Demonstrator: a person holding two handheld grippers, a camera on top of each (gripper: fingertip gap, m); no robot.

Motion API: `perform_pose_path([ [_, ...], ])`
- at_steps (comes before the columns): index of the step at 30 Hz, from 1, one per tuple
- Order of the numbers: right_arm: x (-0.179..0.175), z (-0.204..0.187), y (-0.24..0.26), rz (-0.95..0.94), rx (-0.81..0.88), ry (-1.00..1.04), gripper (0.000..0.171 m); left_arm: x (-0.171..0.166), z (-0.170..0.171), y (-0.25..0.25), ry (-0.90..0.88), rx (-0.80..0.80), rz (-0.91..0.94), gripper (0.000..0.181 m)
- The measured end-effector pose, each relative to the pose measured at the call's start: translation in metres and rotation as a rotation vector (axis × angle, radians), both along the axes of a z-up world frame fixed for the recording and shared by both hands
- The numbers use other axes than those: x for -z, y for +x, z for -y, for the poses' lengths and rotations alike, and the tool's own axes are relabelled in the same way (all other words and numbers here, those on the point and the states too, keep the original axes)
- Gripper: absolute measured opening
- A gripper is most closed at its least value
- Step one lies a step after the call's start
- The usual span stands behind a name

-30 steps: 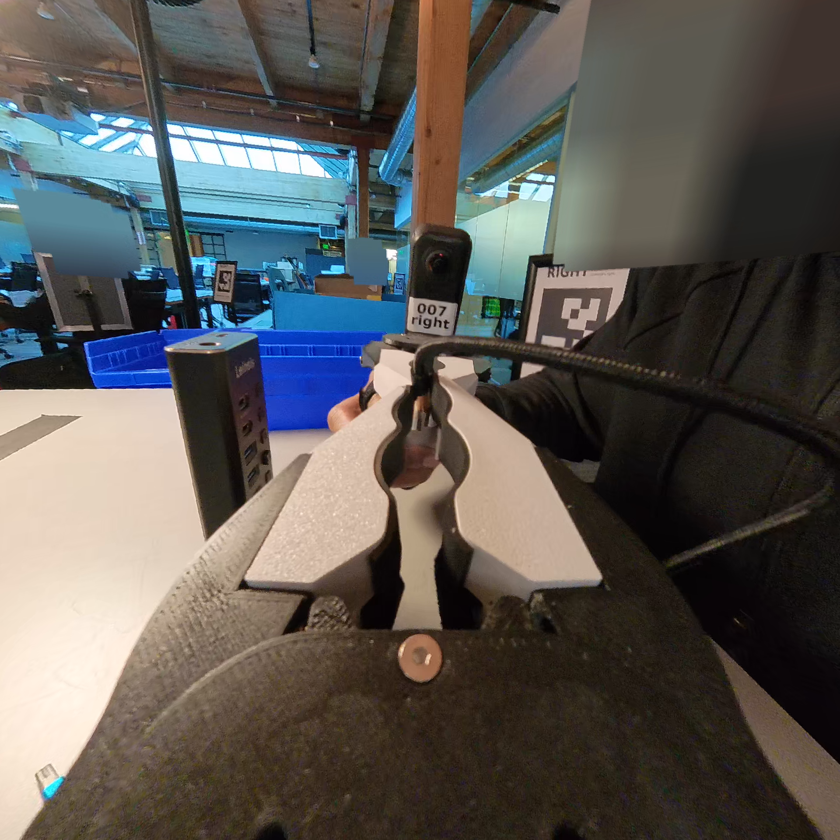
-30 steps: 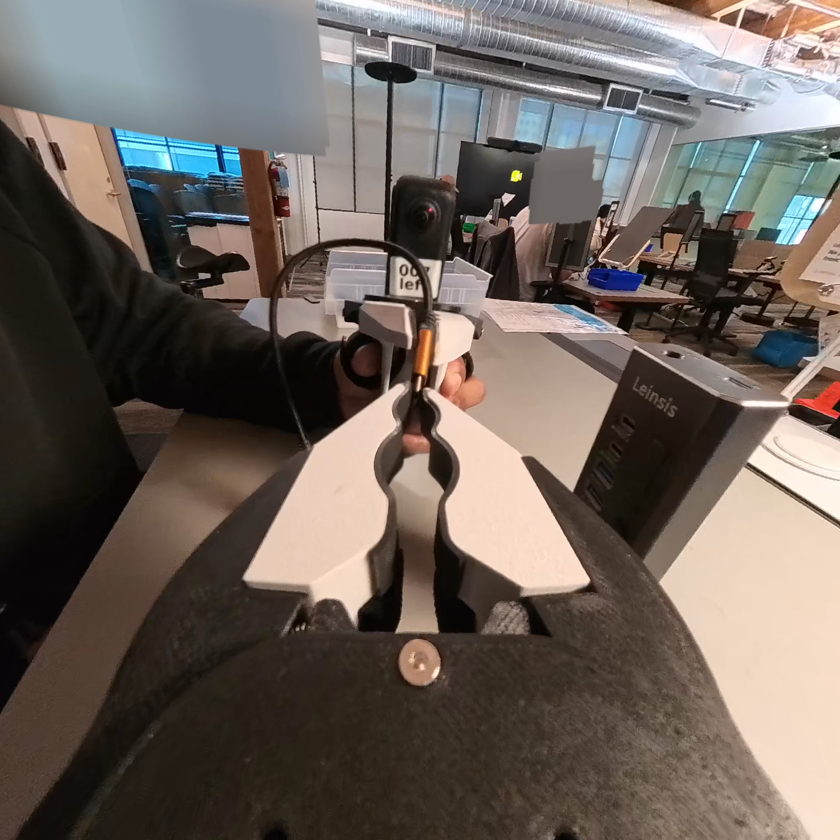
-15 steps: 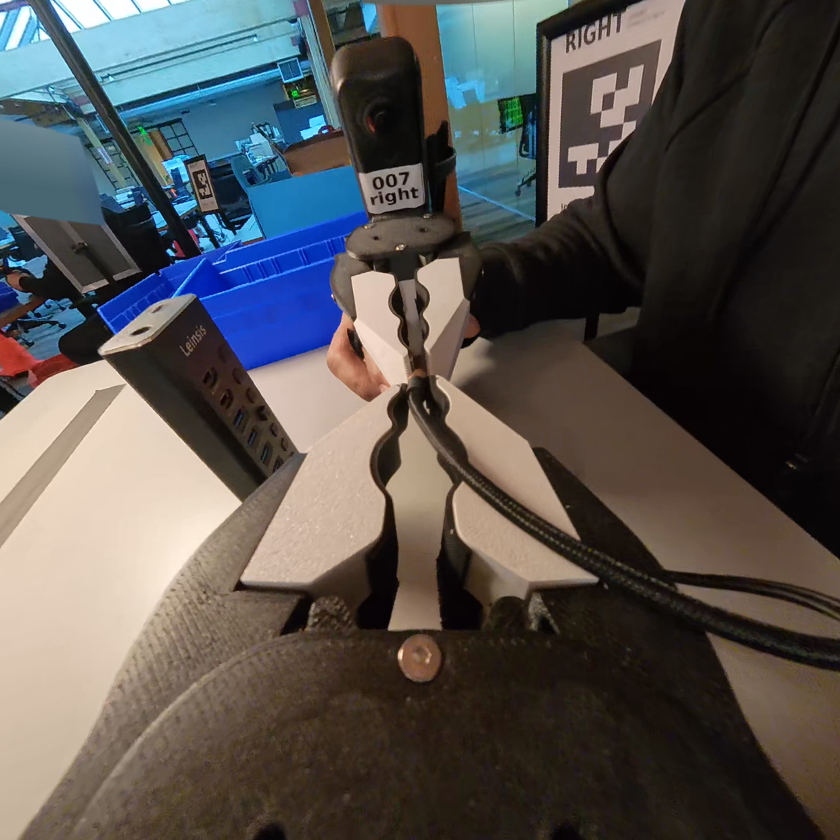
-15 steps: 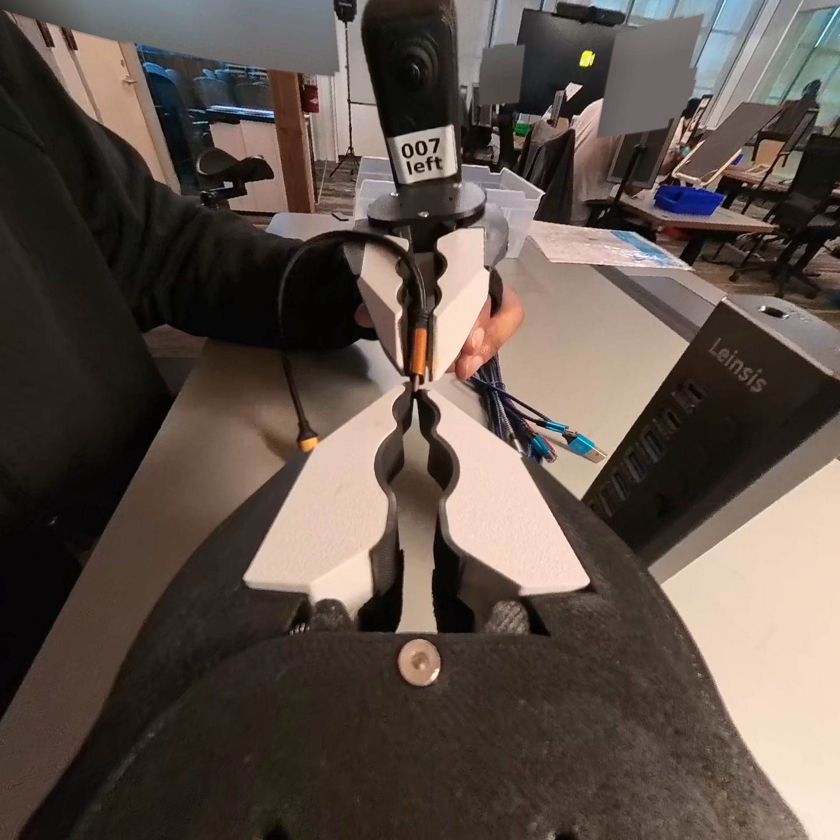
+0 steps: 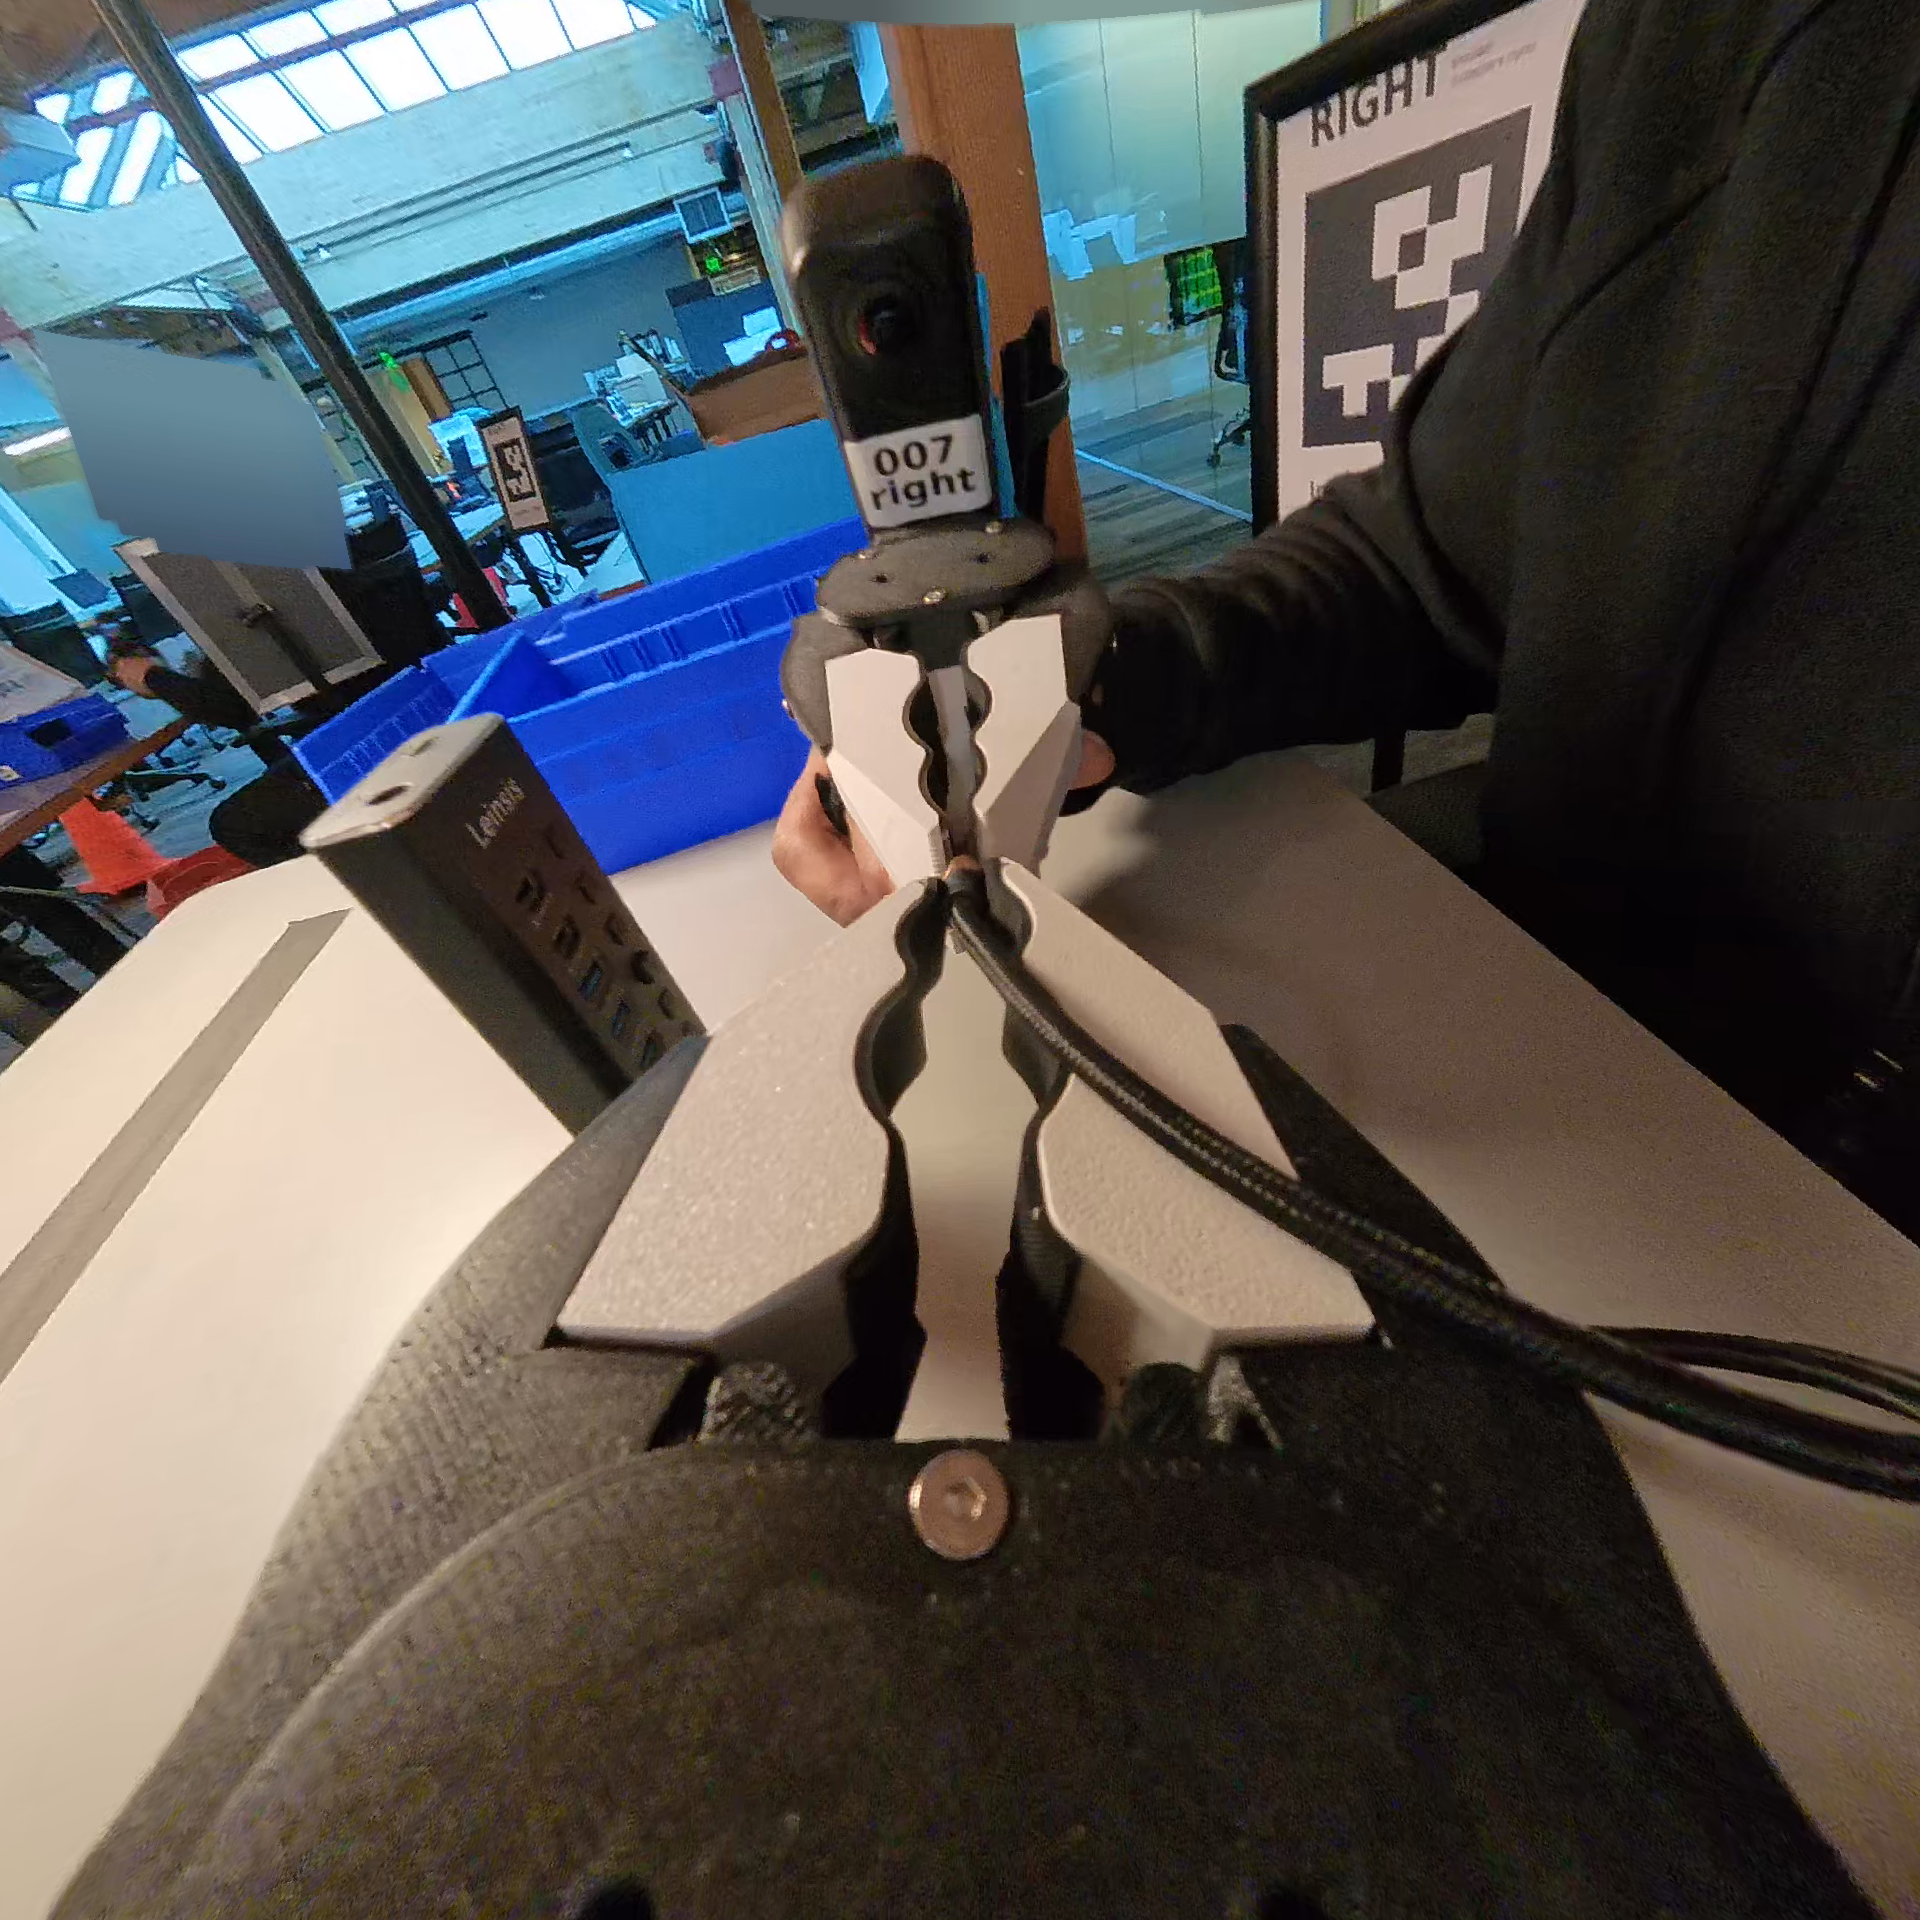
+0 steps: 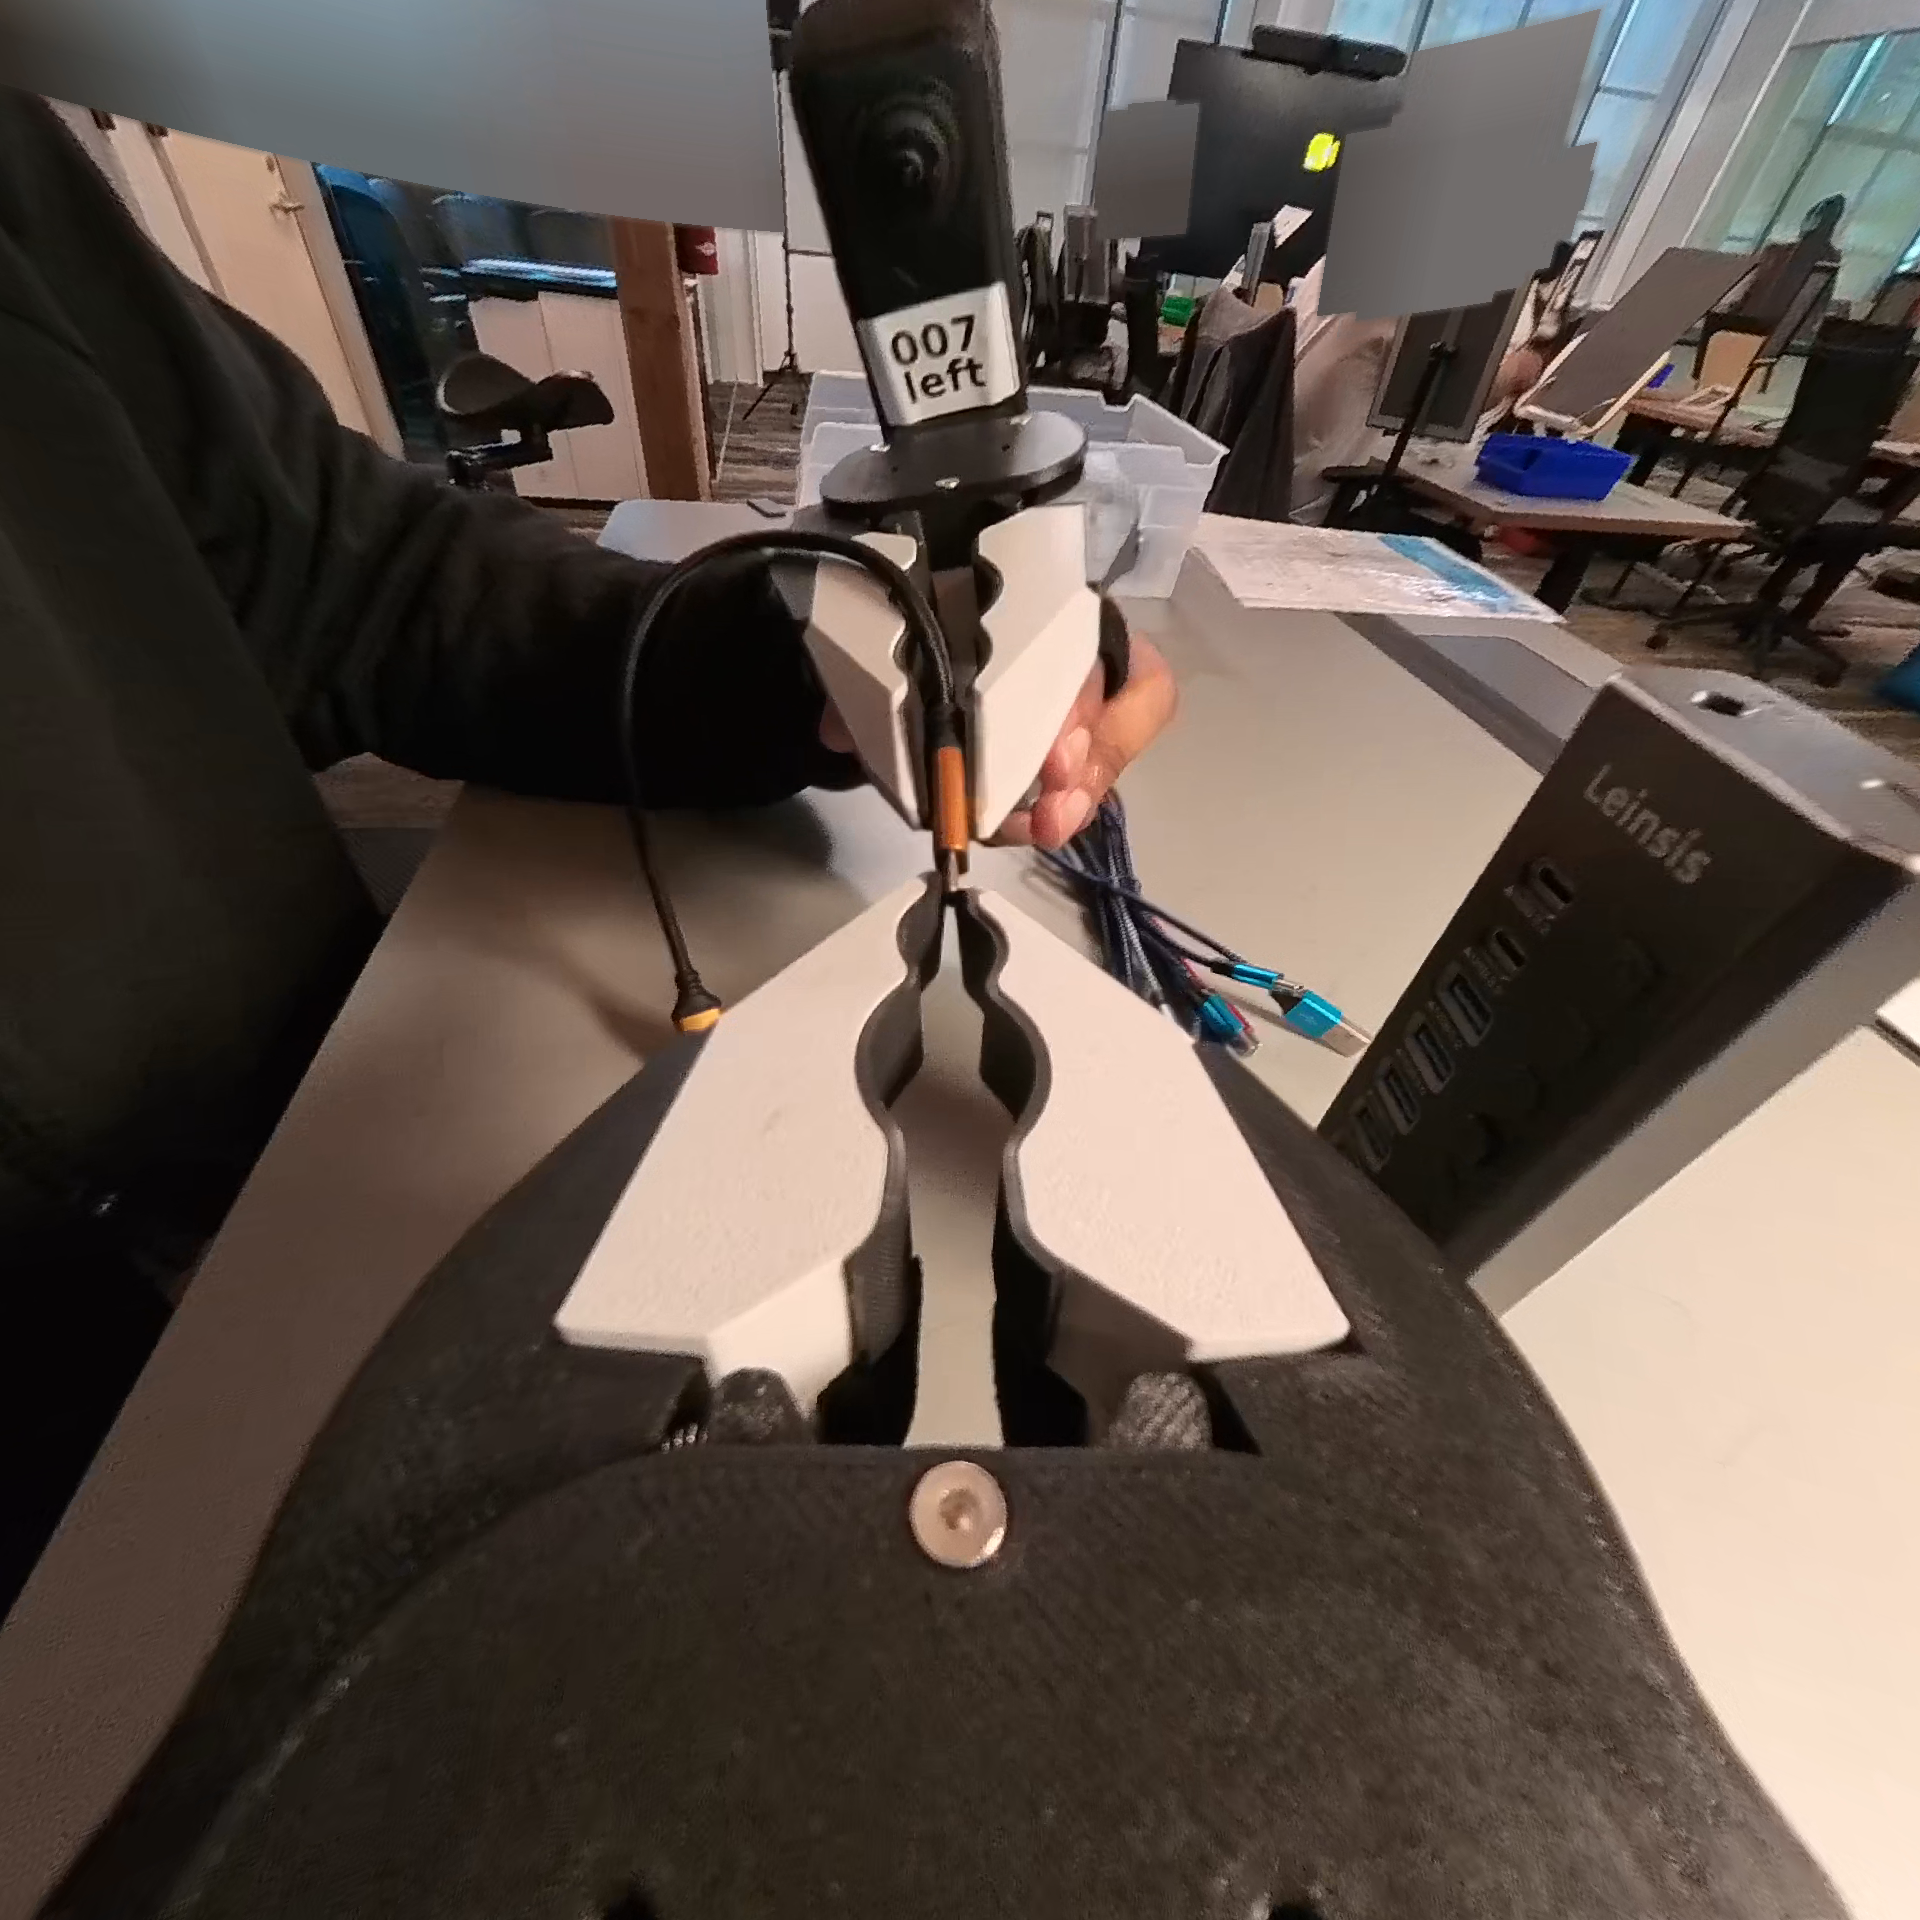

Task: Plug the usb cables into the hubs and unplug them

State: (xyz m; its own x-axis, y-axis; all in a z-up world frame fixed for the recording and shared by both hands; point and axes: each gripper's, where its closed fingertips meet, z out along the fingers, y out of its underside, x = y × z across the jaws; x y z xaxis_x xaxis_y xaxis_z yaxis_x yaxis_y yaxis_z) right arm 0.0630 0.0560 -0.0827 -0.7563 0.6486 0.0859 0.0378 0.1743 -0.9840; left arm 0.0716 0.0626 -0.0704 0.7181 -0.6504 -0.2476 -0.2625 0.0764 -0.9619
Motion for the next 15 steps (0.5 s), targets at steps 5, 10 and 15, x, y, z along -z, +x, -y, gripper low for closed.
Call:
perform_pose_path([
  [5, -0.017, -0.033, -0.004, -0.065, 0.100, 0.007, 0.012, -0.025, -0.002, -0.021, 0.071, -0.089, 0.098, 0.009],
  [10, -0.016, -0.107, -0.021, -0.053, 0.367, 0.017, 0.023, -0.030, -0.007, -0.039, 0.055, -0.173, 0.150, 0.009],
  [15, 0.024, -0.117, -0.044, 0.107, 0.367, -0.051, 0.068, -0.030, -0.012, -0.043, 0.027, -0.207, 0.170, 0.009],
])
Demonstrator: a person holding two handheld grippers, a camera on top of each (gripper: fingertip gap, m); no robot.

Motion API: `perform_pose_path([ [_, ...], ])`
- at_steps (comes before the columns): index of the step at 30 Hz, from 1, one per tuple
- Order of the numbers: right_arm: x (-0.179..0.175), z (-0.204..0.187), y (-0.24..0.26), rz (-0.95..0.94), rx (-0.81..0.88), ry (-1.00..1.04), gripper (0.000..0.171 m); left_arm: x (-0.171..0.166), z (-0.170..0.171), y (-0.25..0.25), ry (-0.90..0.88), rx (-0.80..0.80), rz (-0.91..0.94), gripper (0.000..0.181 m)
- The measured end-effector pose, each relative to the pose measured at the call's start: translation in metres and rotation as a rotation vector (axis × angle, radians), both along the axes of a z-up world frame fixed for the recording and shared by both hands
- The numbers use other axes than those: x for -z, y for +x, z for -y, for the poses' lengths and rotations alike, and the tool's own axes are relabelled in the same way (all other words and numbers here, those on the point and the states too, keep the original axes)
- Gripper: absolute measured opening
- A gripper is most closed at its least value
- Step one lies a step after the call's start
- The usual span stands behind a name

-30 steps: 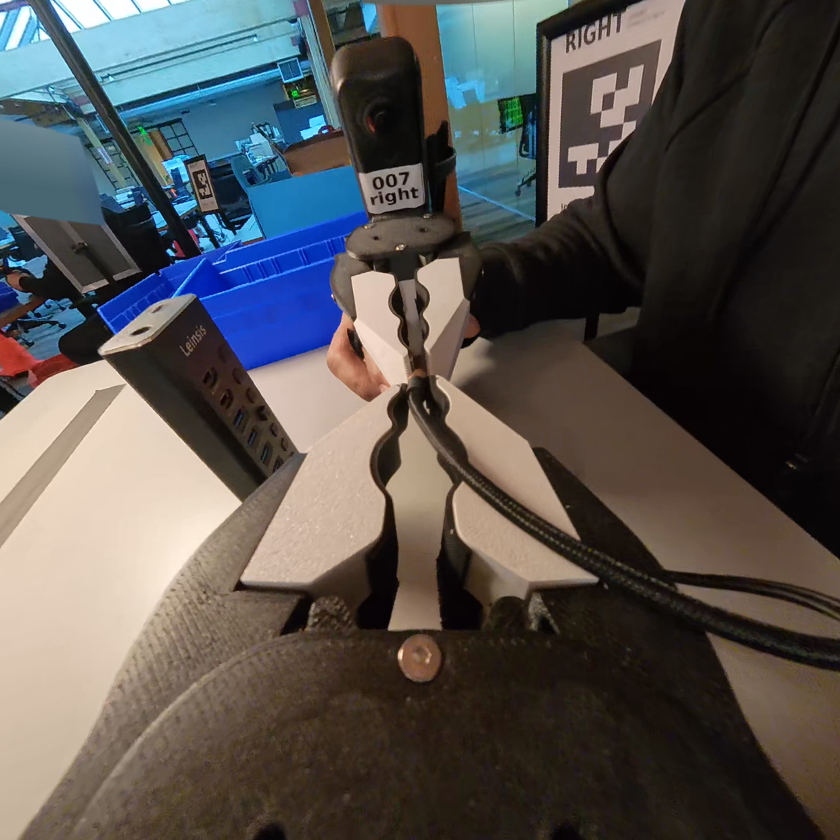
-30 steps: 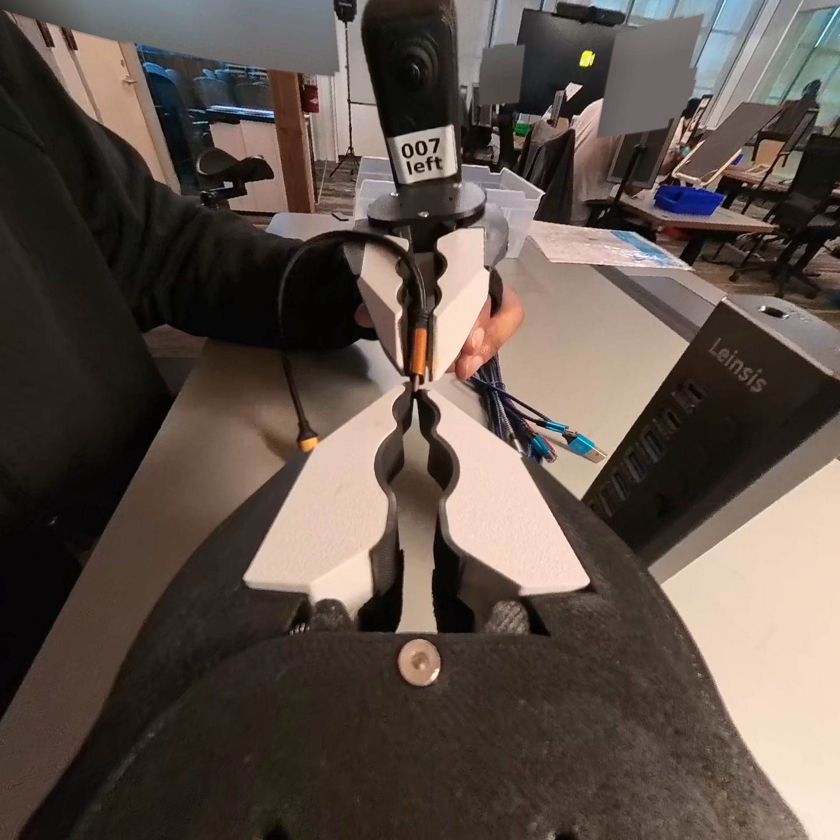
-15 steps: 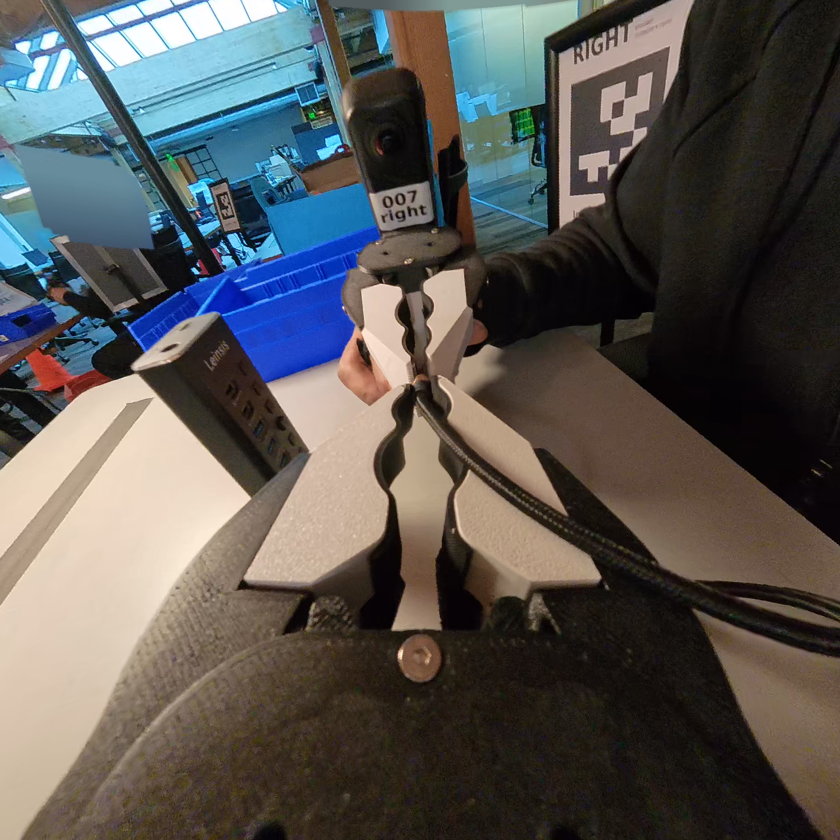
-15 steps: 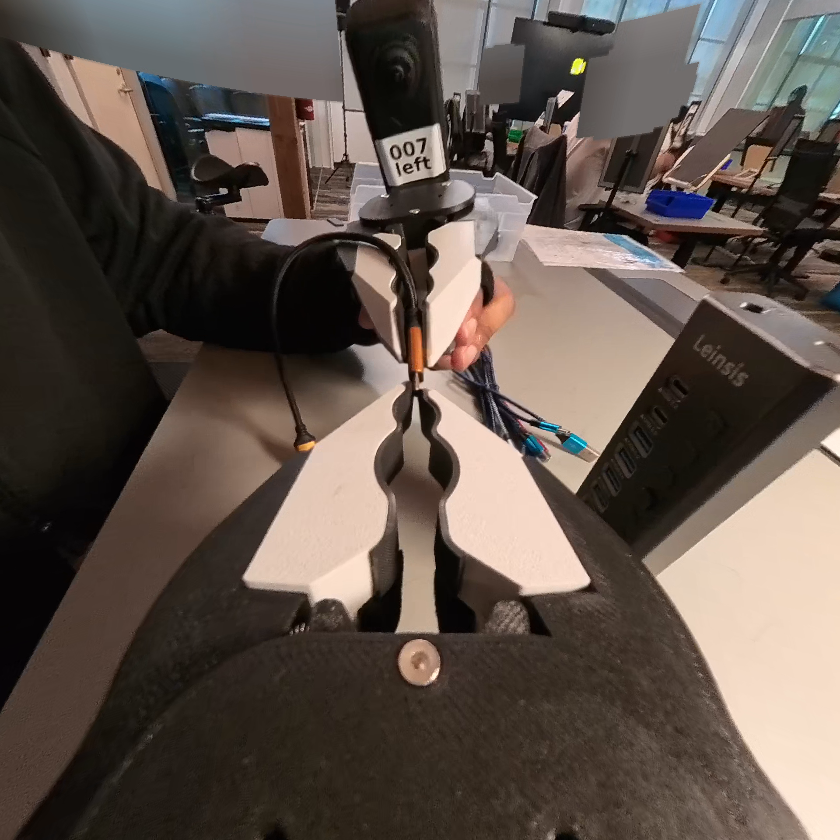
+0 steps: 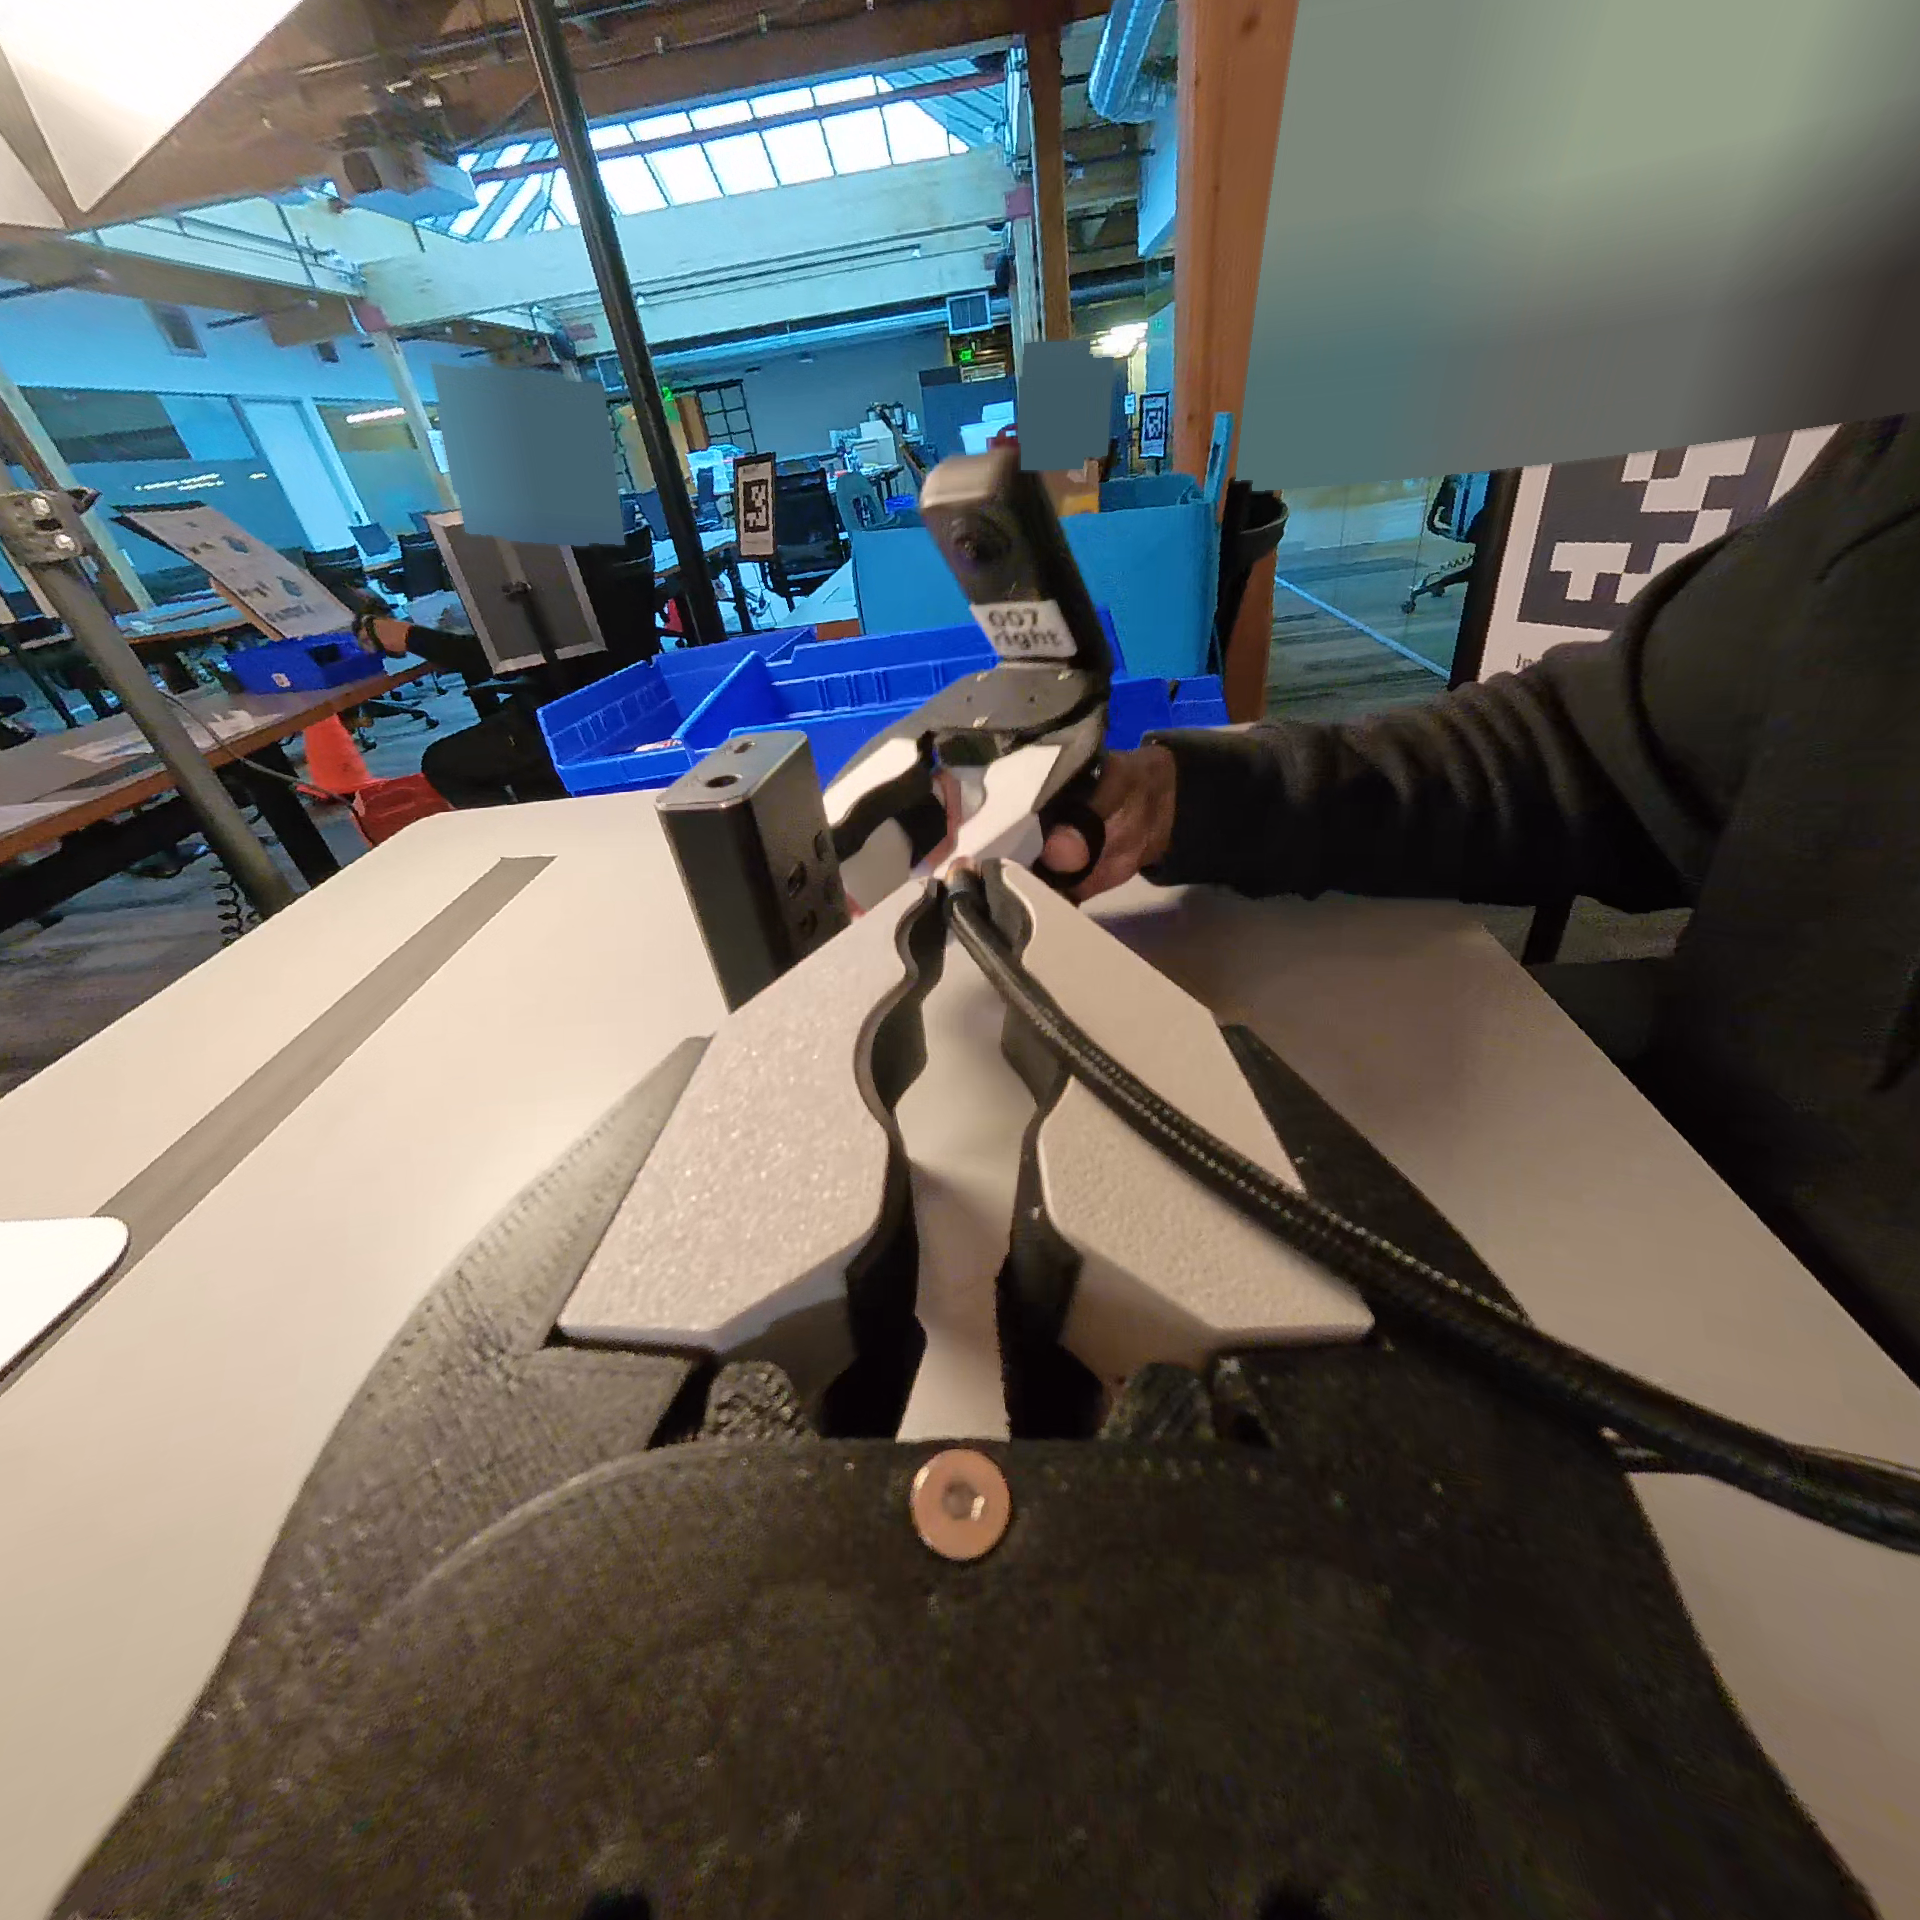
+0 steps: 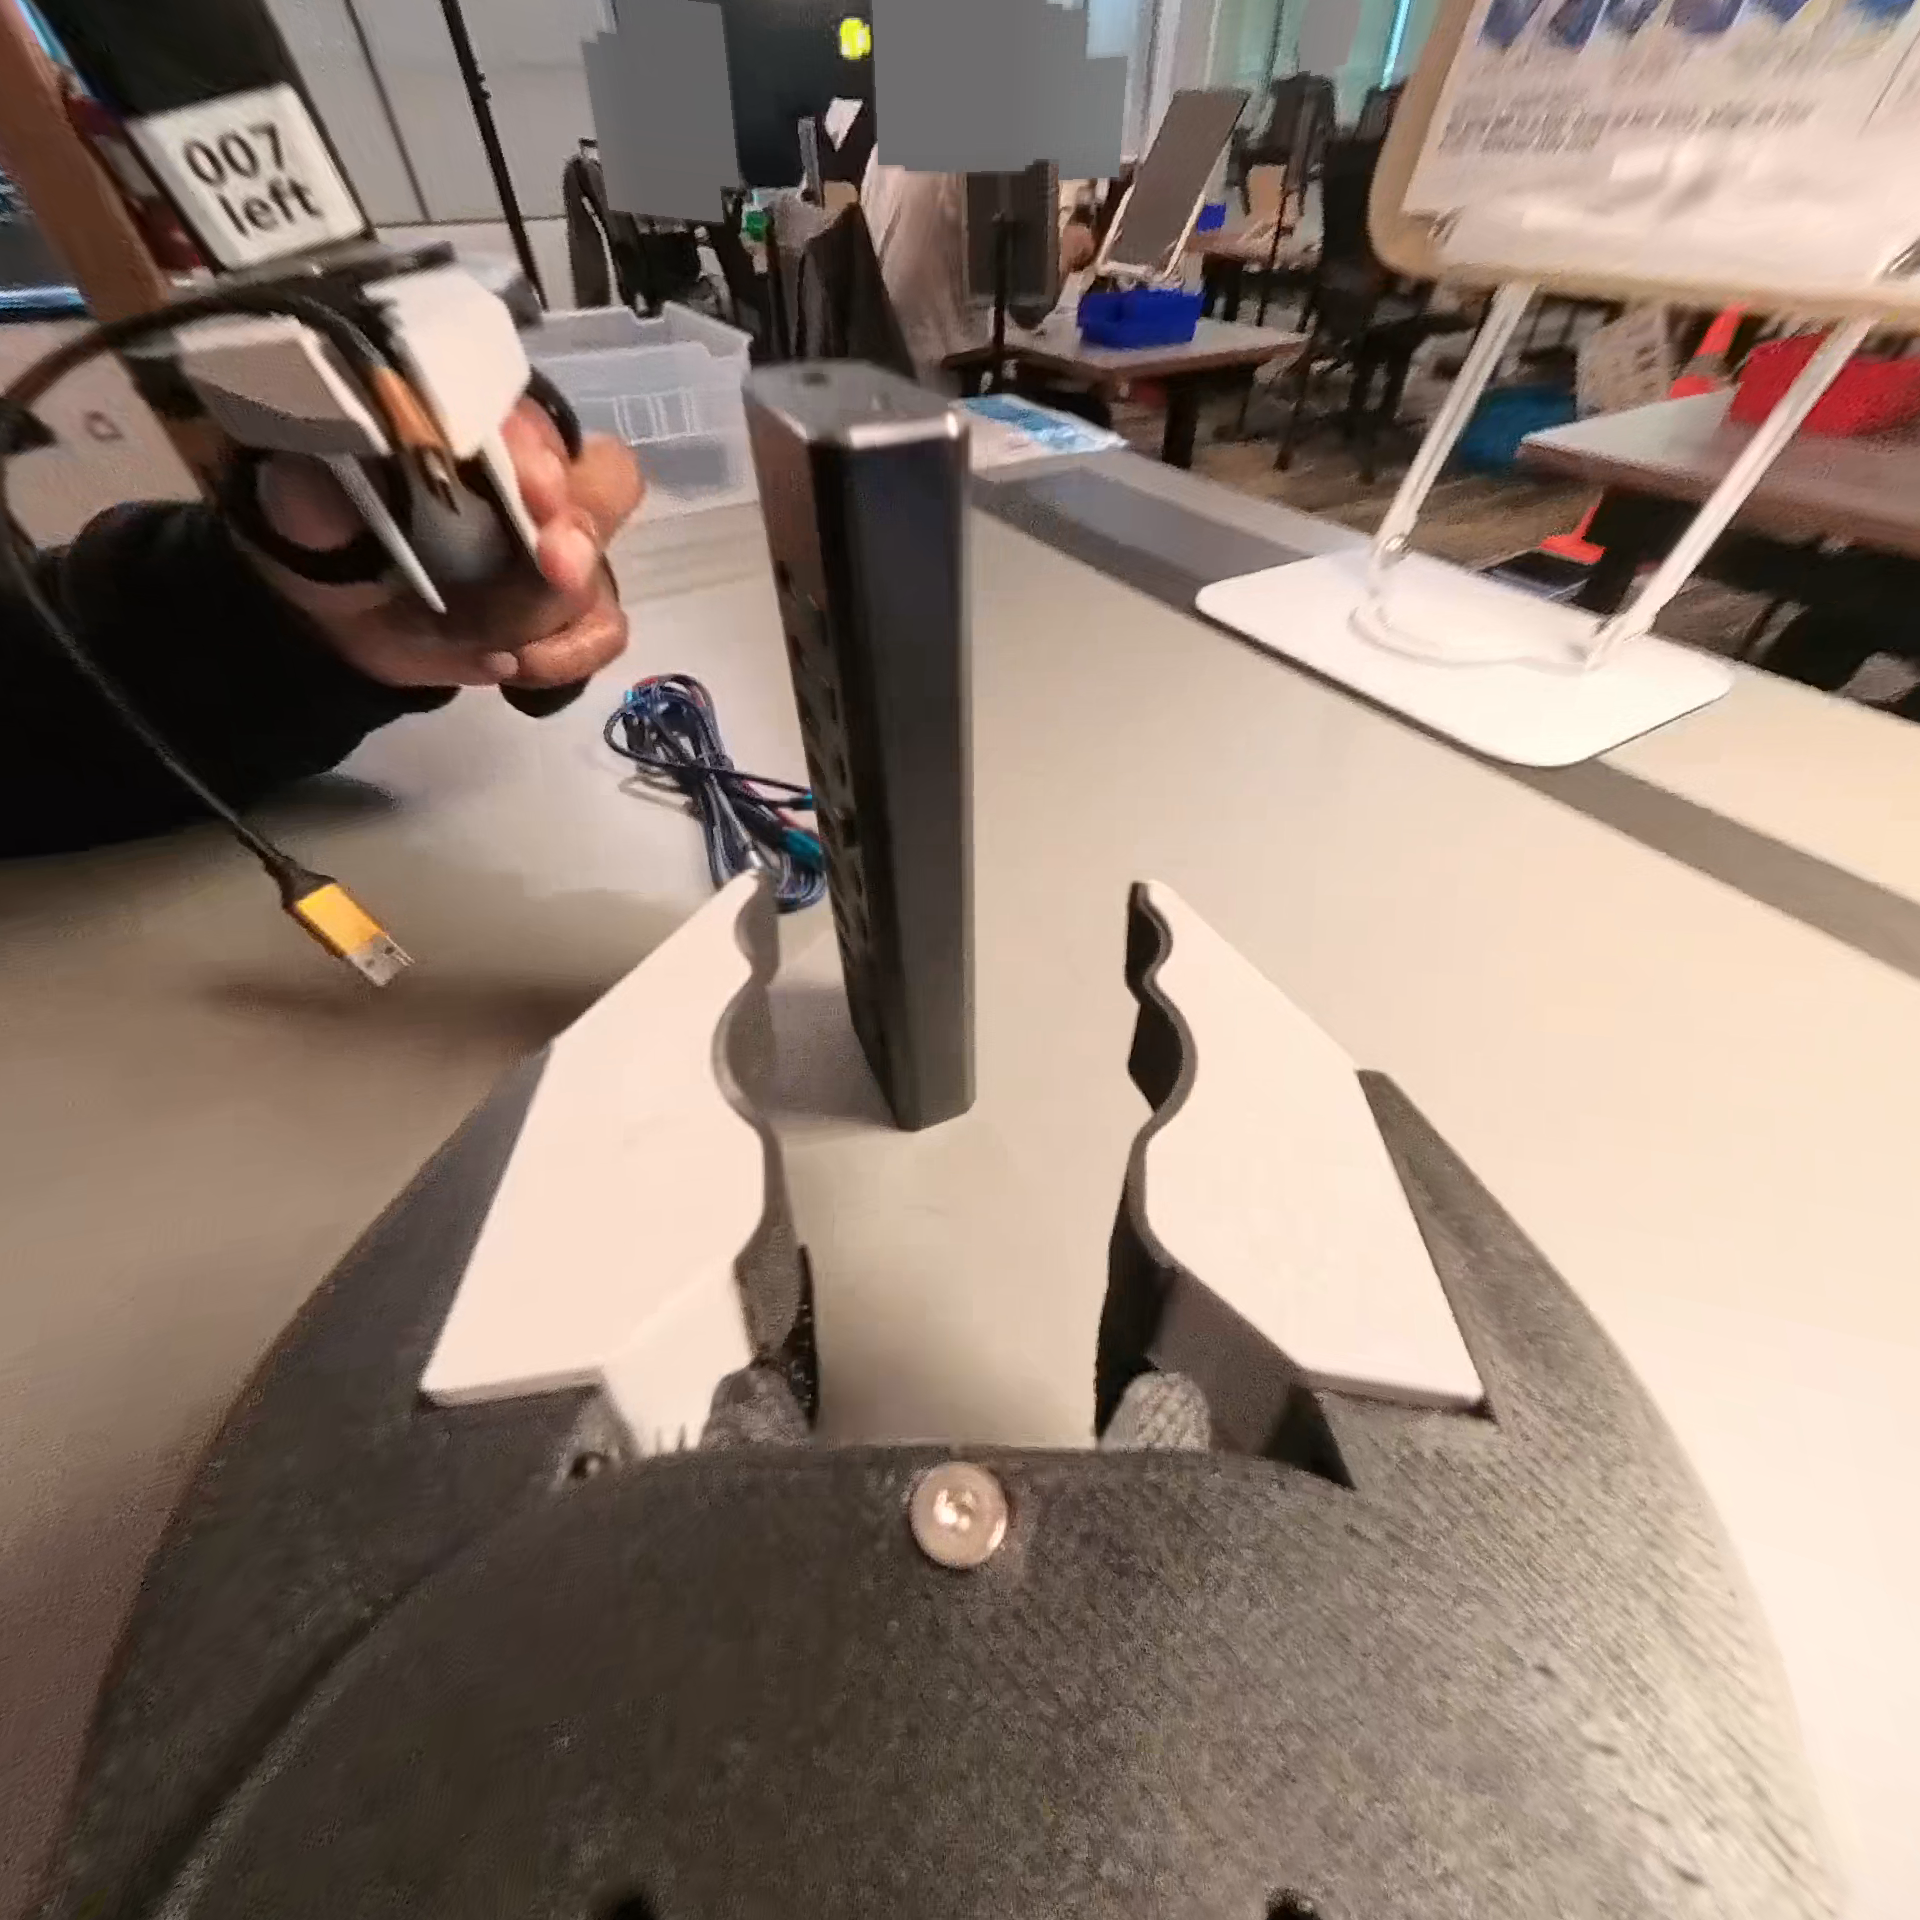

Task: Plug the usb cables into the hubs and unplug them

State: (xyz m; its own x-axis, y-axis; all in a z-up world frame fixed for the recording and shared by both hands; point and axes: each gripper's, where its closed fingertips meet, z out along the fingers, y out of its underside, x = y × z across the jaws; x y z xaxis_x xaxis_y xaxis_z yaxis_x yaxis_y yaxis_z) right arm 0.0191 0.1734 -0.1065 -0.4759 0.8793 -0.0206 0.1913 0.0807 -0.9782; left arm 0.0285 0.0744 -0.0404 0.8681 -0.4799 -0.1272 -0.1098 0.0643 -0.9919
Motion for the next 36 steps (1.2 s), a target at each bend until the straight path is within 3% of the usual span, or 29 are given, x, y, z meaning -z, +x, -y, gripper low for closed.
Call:
perform_pose_path([
  [3, 0.014, 0.013, -0.014, 0.064, -0.055, -0.014, 0.088, -0.002, 0.000, -0.001, 0.000, -0.008, 0.005, 0.009],
  [5, 0.013, 0.019, -0.026, 0.057, -0.058, -0.019, 0.091, -0.005, 0.000, -0.003, 0.006, -0.016, 0.009, 0.009],
  [7, 0.016, 0.030, -0.035, 0.071, -0.082, -0.002, 0.080, -0.008, 0.001, -0.005, 0.010, -0.026, 0.010, 0.008],
  [9, 0.014, 0.040, -0.039, 0.027, -0.085, 0.063, 0.043, -0.011, 0.003, -0.008, 0.008, -0.045, -0.004, 0.009],
  [11, 0.011, 0.045, -0.039, -0.004, -0.075, 0.146, 0.027, -0.016, 0.005, -0.011, 0.013, -0.066, -0.026, 0.008],
  [16, 0.006, 0.051, -0.030, -0.049, -0.055, 0.417, 0.026, -0.029, 0.013, -0.010, 0.048, -0.107, -0.141, 0.008],
  [22, 0.015, 0.070, -0.010, -0.034, -0.168, 0.570, 0.026, -0.024, 0.019, 0.005, 0.046, -0.074, -0.316, 0.009],
  [36, 0.024, 0.082, 0.006, -0.009, -0.238, 0.710, 0.025, -0.001, 0.029, 0.023, 0.011, 0.018, -0.553, 0.009],
])
